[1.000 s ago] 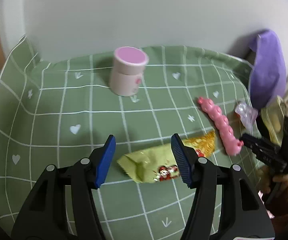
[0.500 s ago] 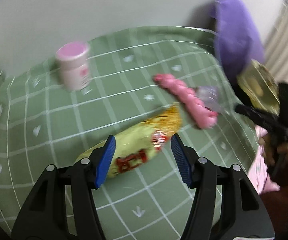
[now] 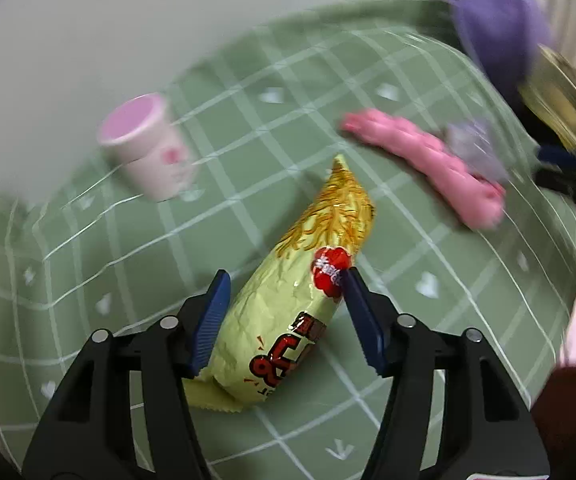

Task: Collect trash
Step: 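Grasp the yellow snack bar wrapper with the left tool while the right tool grasps the lilac wrapper, then carry the yellow wrapper and lilac wrapper over the yellow bag with both tools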

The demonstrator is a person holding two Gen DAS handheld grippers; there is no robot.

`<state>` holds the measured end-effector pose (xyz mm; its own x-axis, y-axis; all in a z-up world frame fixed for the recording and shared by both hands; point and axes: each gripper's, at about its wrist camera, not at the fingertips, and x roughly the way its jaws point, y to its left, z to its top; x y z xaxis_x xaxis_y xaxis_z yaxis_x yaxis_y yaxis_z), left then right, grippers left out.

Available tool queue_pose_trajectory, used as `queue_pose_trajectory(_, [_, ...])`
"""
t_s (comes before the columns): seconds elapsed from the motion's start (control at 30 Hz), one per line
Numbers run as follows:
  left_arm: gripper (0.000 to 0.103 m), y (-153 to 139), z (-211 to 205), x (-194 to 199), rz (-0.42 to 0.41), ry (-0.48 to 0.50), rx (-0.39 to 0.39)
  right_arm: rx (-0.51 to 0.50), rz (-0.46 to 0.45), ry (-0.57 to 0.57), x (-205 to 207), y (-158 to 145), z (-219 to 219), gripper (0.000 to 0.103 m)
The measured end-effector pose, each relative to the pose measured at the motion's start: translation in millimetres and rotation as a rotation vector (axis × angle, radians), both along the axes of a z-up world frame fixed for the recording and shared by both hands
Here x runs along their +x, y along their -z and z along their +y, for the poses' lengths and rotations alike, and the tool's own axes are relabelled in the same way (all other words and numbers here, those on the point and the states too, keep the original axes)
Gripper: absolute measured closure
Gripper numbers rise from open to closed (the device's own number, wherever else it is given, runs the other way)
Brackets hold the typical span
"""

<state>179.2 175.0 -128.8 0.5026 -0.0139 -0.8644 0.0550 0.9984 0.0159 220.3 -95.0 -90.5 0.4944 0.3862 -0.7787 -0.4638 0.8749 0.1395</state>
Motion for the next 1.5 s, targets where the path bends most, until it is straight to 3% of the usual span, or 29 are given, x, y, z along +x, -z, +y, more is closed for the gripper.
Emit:
queue_pose_trajectory(0.07, [0.049, -1, 15, 1, 0.006, -0.090, -0.066, 0.027, 0.010, -0.005, 6, 1, 3, 0.043])
queue_pose_trajectory(0.1, [0.049, -2, 23, 0, 0.005, -0.118, -0.138, 0.040, 0.016, -0.013, 9, 3, 5, 0.046])
queue_pose_trajectory(0.2, [0.049, -4, 29, -2, -0.003, -0.126, -0.242, 0.029, 0.041, 0.000, 19, 11, 11, 0.056])
queue_pose_trajectory(0.47, [0.049, -11, 18, -4, -0.031, -0.069, -0.213, -0.009, 0.068, 0.022, 34, 28, 18, 0.057])
queue_pose_trajectory(0.6, [0.049, -7, 10, -1, -0.032, -0.059, -0.198, -0.096, 0.031, 0.016, 35, 31, 28, 0.080])
queue_pose_trajectory(0.7, [0.049, -4, 12, -1, -0.025, -0.055, -0.197, -0.096, 0.042, 0.015, 36, 31, 30, 0.097])
queue_pose_trajectory(0.93, [0.050, 3, 10, 5, -0.008, -0.037, -0.205, -0.071, 0.027, 0.009, 24, 19, 20, 0.100])
queue_pose_trajectory(1.13, [0.069, 3, 9, 6, 0.004, -0.049, -0.208, -0.018, 0.012, 0.027, 15, 3, 11, 0.100])
queue_pose_trajectory(1.5, [0.077, -31, 1, 7, -0.100, -0.028, -0.263, 0.056, -0.065, 0.072, -10, -35, -14, 0.100])
